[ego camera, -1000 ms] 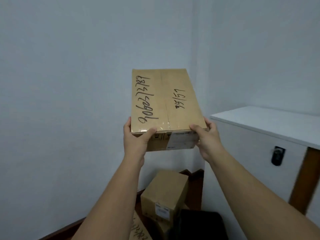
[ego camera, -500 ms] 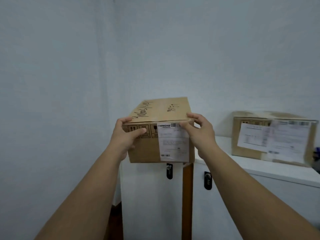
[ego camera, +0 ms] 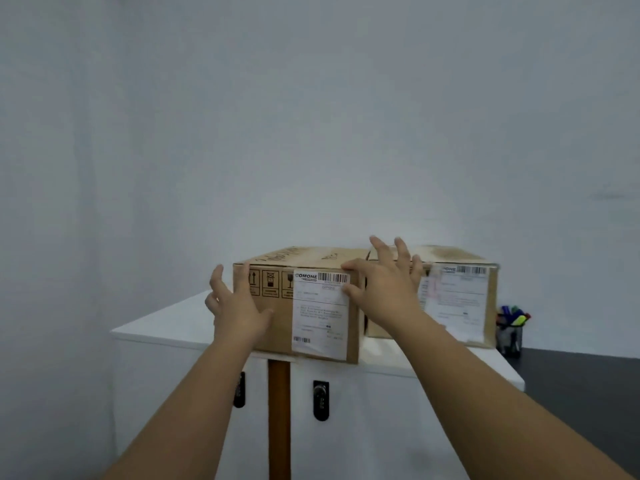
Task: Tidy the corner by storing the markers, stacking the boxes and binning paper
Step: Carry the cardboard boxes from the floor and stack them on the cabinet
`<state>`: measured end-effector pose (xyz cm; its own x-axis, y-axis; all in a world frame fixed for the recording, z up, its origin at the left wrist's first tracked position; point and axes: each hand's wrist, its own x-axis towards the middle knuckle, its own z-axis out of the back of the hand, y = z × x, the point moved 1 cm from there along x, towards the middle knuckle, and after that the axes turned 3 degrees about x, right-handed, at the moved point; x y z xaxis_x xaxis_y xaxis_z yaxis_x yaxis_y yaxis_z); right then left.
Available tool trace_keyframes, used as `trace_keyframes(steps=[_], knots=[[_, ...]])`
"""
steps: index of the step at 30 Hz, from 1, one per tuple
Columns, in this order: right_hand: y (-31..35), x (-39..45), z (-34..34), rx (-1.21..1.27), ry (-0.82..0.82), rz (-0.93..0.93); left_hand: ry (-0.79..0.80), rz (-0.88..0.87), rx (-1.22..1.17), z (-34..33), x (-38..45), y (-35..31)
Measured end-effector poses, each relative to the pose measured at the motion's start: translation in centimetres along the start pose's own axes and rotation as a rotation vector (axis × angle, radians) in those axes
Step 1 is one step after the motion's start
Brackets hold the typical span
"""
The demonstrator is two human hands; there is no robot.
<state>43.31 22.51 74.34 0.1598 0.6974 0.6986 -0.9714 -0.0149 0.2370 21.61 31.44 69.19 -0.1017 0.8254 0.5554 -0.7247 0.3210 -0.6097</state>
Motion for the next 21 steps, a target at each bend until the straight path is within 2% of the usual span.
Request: trace_keyframes(steps=[5, 10, 14, 21], knots=[[-3.3, 1.7, -1.9, -0.041, 0.084, 0.005, 0.002, -0.089, 0.244, -4.4, 0.9, -1.1], [-4.5, 2.9, -4.7, -0.039, 0.049, -0.028, 0.004, -0.110, 0.300, -6.3, 2.8, -0.9], [-5.0, 4.3, -6.3, -0.103, -0.033, 0.014, 0.013, -0.169, 0.350, -7.5, 4.6, -0.4], [-5.2, 5.8, -8.1, -0.152, -0.053, -0.006, 0.039, -0.233, 0.355, -9.9, 6.1, 0.3]])
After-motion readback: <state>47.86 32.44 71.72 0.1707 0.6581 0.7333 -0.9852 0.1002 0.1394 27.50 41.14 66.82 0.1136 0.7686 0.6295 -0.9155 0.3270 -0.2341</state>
